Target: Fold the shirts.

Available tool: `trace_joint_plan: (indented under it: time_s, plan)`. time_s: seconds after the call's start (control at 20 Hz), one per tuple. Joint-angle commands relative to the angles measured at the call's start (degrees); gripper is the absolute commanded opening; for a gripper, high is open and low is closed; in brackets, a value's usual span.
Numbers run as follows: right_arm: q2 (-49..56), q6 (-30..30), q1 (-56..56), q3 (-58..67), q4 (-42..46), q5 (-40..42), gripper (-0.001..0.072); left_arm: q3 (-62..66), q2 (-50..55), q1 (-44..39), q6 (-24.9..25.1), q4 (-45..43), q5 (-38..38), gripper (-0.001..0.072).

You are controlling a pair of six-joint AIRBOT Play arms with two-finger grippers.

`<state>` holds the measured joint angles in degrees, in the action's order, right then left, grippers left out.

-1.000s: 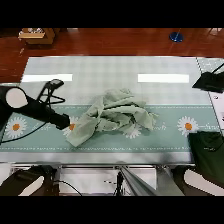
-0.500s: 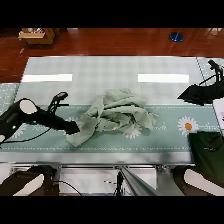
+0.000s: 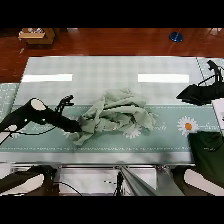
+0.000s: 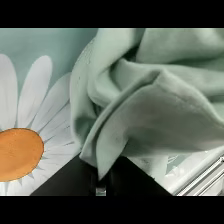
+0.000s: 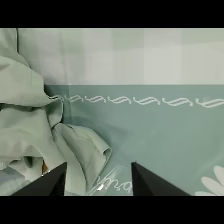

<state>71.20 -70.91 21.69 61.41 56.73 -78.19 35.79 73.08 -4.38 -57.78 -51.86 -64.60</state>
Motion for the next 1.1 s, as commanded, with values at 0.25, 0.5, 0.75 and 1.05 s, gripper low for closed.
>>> trace_joint_plan:
  time_s: [0.25, 0.5, 0.75, 1.05]
  plan:
    - [-0.3, 0.2, 0.0, -4.9, 3.1, -3.6, 0.0523, 9.6, -8.7, 1.3, -1.5, 0.8, -11.5, 0.0027]
    - [-0.3, 2.3, 0.0, -15.7, -1.2, 2.3, 0.056, 10.8, -9.9, 1.2, -3.5, 0.9, -11.6, 0.0028]
    - [-0.3, 5.4, 0.0, -25.2, -11.4, 8.6, 0.0559, 10.9, -9.9, 1.2, -3.6, 0.9, -11.6, 0.0028]
    - [-0.3, 5.6, -10.4, -29.8, -14.4, 14.4, 0.056, 10.9, -9.9, 1.2, -3.6, 0.9, -11.5, 0.0028]
